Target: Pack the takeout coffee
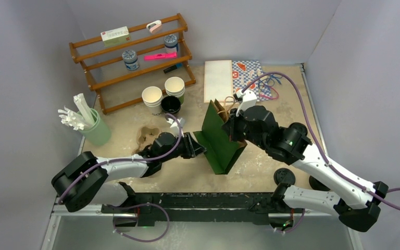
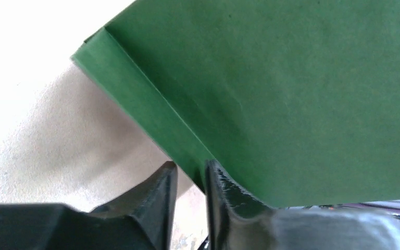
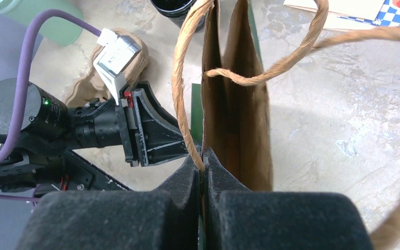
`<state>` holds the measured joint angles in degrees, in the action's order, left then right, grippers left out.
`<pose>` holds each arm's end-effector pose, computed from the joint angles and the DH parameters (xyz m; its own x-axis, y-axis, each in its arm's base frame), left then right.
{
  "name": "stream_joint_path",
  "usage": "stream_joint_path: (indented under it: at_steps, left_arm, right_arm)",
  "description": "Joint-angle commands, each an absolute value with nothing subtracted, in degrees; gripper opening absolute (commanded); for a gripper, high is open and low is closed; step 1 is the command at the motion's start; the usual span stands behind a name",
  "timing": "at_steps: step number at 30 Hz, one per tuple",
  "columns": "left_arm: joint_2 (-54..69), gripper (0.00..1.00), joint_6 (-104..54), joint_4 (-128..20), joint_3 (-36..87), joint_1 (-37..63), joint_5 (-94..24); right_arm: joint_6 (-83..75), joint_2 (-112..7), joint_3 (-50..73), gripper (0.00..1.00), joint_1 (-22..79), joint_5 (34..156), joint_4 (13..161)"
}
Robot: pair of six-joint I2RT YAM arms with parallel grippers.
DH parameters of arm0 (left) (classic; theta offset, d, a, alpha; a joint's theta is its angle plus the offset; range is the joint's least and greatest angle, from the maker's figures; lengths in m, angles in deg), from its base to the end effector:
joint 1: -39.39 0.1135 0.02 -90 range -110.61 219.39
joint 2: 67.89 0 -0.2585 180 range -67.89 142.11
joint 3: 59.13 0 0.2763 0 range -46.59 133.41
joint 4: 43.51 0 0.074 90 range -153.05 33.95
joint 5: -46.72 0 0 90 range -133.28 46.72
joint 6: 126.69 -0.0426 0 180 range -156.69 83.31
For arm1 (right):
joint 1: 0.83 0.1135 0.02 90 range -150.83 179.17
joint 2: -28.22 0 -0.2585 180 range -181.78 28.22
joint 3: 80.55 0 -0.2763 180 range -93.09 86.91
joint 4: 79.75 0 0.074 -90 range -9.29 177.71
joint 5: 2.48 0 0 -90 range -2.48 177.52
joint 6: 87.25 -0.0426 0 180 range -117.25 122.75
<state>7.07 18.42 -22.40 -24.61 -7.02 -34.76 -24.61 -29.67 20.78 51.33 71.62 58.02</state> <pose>0.1835 -0.2019 0.1455 -0.7972 -0.3391 -0.4995 0.2777 0.5288 -0.8021 0.1613 0.1886 0.3884 -0.4764 0.1072 -0.8727 -0.4325 0.8356 0.3388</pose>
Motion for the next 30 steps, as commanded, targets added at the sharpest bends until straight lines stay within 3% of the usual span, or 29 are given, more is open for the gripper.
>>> stream_joint_path:
  at_steps: [1,6,11,24,30]
  left_arm:
    - [7.4,0.2,19.83,-17.21,-24.03,-6.93,-33.4]
    - [6.24,0.0,19.58,-20.53,-25.46,-6.84,-35.81]
    - [7.73,0.0,21.15,-15.32,-30.91,-5.45,-36.09]
    - [26.82,0.0,26.13,19.59,-36.83,-3.5,-24.11]
    - [41.52,0.17,32.98,44.33,-37.72,-1.85,-19.09]
  right_arm:
    - [-24.08,-29.26,19.15,0.0,51.28,71.46,59.16]
    - [-24.97,-29.48,17.23,0.0,51.29,67.14,56.7]
    - [-26.03,-27.6,14.98,0.0,51.26,64.03,55.22]
    - [-24.44,-23.97,11.81,0.0,51.29,68.72,55.52]
    - [-20.02,-20.84,14.11,0.0,51.28,77.75,59.91]
